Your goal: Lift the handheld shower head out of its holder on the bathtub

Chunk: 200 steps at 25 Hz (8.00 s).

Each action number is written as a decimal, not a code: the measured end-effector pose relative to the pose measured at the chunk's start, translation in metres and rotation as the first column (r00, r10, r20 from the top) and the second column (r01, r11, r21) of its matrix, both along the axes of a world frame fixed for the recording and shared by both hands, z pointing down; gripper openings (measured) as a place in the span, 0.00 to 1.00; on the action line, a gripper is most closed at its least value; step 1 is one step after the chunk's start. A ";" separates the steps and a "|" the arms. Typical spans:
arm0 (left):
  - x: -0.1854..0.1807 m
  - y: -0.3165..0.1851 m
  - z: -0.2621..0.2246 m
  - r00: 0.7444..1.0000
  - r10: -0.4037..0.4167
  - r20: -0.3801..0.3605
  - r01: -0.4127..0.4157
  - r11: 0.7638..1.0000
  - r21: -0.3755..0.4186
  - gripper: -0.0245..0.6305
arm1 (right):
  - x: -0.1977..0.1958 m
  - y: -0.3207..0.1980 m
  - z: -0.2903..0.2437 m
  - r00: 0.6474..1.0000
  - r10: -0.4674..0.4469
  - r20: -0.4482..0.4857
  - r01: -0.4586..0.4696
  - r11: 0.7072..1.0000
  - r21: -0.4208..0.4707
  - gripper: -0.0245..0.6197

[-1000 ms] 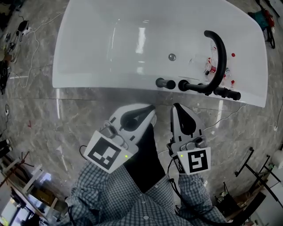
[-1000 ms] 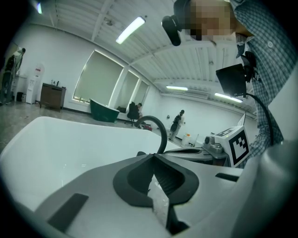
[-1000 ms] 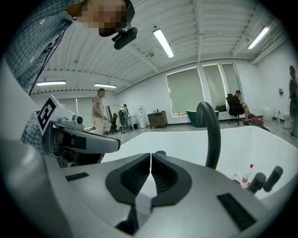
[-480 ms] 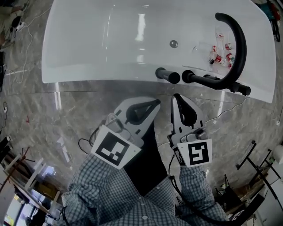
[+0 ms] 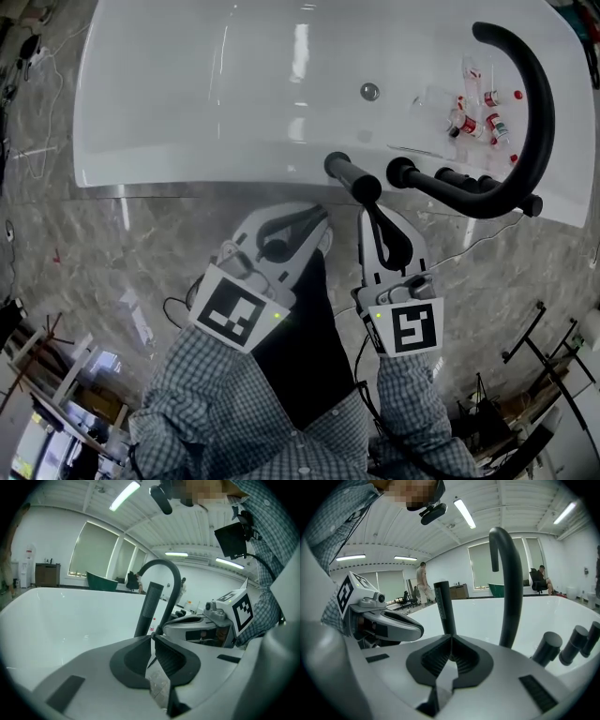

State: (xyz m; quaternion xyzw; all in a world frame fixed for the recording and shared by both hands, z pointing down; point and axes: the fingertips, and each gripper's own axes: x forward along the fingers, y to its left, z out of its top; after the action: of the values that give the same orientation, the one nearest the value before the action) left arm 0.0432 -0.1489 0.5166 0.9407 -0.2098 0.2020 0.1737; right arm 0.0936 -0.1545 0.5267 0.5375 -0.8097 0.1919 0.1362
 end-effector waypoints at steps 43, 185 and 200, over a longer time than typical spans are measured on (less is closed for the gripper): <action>0.038 -0.039 0.051 0.979 0.146 0.146 -0.169 0.973 0.158 0.31 | -0.032 -0.050 0.081 0.957 -0.219 -0.189 0.219 0.975 -0.017 0.24; 0.050 0.020 -0.485 0.974 0.182 -0.138 -0.051 0.761 0.647 0.23 | -0.009 0.000 -0.475 0.989 0.014 -0.144 0.065 0.844 0.533 0.23; 0.045 0.019 -0.467 0.971 0.179 -0.158 -0.042 0.780 0.624 0.23 | -0.013 -0.001 -0.461 0.987 0.029 -0.160 0.066 0.828 0.556 0.23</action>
State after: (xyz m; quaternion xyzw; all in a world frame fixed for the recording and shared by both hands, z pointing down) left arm 0.0883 -0.1302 0.0498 0.9722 -0.1890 0.0329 -0.1339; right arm 0.0807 -0.1552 0.0660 0.5596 -0.8219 -0.0991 0.0398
